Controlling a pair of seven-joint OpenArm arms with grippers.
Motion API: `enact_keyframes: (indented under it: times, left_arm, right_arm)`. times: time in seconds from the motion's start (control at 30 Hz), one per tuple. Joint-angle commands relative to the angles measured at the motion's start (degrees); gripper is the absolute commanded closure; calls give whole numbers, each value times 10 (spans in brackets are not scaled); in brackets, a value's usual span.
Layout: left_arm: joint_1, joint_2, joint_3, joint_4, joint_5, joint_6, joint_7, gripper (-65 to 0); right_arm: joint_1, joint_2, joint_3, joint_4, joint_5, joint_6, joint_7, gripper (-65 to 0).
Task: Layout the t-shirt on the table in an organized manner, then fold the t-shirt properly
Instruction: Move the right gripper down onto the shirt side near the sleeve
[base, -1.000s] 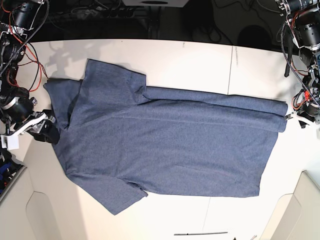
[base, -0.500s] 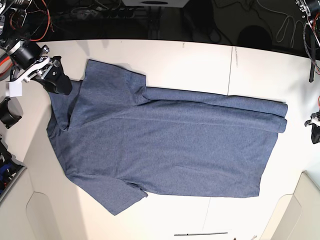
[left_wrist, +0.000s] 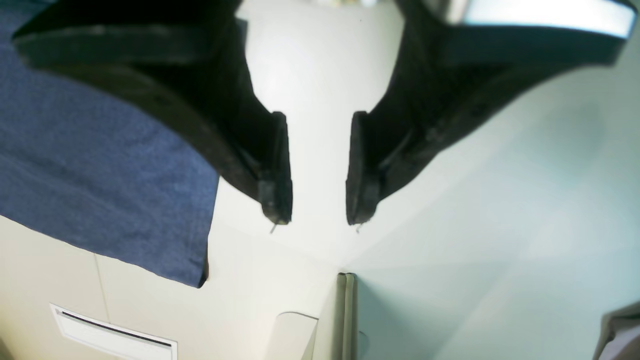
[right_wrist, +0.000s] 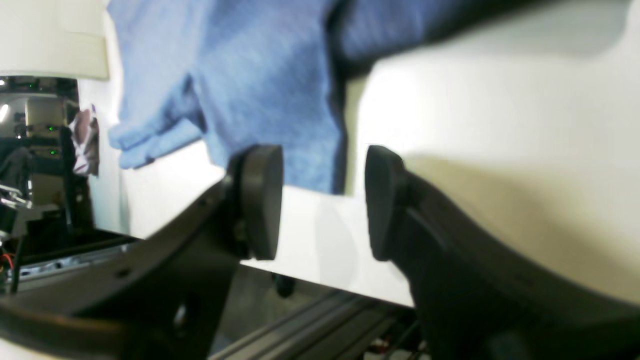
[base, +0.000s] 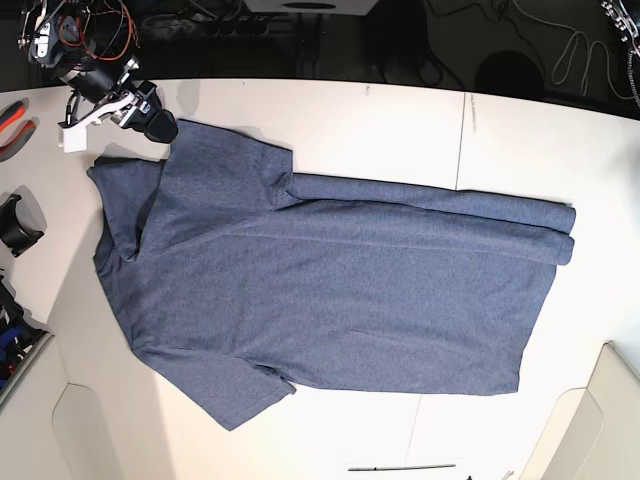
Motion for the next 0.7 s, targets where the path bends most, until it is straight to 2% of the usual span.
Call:
enact_keyframes:
  times: [0.0, 0.13, 0.23, 0.27, 0.37, 0.47, 0.67]
  left_arm:
    - [-8, -17, -3, 10, -11, -4, -11, -219]
    - [-8, -17, -3, 10, -12, -4, -11, -219]
    - [-8, -17, -3, 10, -12, -4, -11, -219]
    - [-8, -17, -3, 10, -12, -4, -11, -219]
    - [-8, -17, -3, 10, -12, -4, -11, -219]
    - [-7, -17, -3, 10, -12, -4, -10, -219]
    - [-8, -17, -3, 10, -14, -4, -6, -219]
  right_arm:
    - [7, 6, -5, 4, 7, 6, 9, -259]
    - [16, 6, -38, -9, -31, 6, 48, -259]
    - [19, 5, -67, -11, -41, 6, 53, -258]
    - [19, 6, -76, -11, -41, 6, 52, -234]
    - [19, 5, -94, -10, -27, 7, 47, 0]
    - [24, 6, -96, -5, 7, 7, 36, 0]
    - [75, 5, -96, 7, 11, 7, 37, 0]
